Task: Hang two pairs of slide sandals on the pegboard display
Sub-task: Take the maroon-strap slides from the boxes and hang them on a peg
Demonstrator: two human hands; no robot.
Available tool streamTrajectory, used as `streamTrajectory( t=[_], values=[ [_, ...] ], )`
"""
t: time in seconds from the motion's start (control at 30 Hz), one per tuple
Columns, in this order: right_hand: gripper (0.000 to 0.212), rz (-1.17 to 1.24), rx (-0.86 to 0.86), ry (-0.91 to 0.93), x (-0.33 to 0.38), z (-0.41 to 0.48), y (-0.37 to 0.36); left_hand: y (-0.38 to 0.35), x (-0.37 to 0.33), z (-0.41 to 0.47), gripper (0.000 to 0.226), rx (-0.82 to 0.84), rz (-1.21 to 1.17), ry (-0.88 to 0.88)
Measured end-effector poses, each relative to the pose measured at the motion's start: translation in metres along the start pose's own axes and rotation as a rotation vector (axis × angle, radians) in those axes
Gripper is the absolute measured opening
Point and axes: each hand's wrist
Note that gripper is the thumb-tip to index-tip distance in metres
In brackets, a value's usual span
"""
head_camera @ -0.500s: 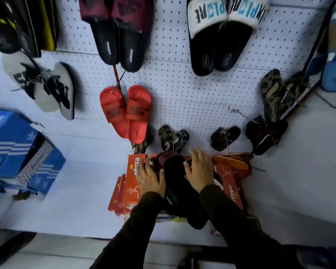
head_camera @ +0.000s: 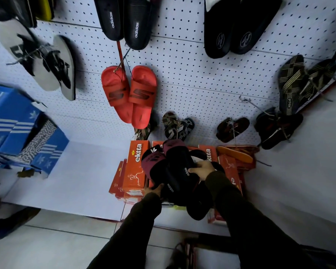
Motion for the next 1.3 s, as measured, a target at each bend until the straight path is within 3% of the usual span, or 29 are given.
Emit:
streamTrajectory(
  t=[0.13,0.33,0.43,0.77,1.3],
  values=[
    [0.045,0.155,0.020,-0.011,-0.006,-0.007,-0.006,0.014,-0.001,-0.008,0.054,0.017,-0.001,0.068],
    [0.052,0.447,-0.004,0.080,0.009,-0.030,-0.018,0.035,-0.029,-0.028,0.033,-0.014,-0.012,-0.162],
    [0.065,0.543,-0.028,0.142,0.033,-0.037,-0.018,0.042,-0.057,-0.044,0.041,0.026,0.008,-0.294],
    [0.061,0.742,-0.057,0.449,0.154,-0.077,-0.005,0.057,-0.154,-0.124,0.029,0.091,-0.004,-0.771],
    [0.062,0.824,-0.048,0.798,0.313,-0.115,0.003,0.083,-0.305,-0.208,0.039,0.121,-0.040,-1.098]
  ],
)
Point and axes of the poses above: each hand's wrist, its own z-axis towards the middle knuckle, its own y-axis out of the back of the hand, x = y × z, and after that the axes turned 7 degrees about y, right-handed
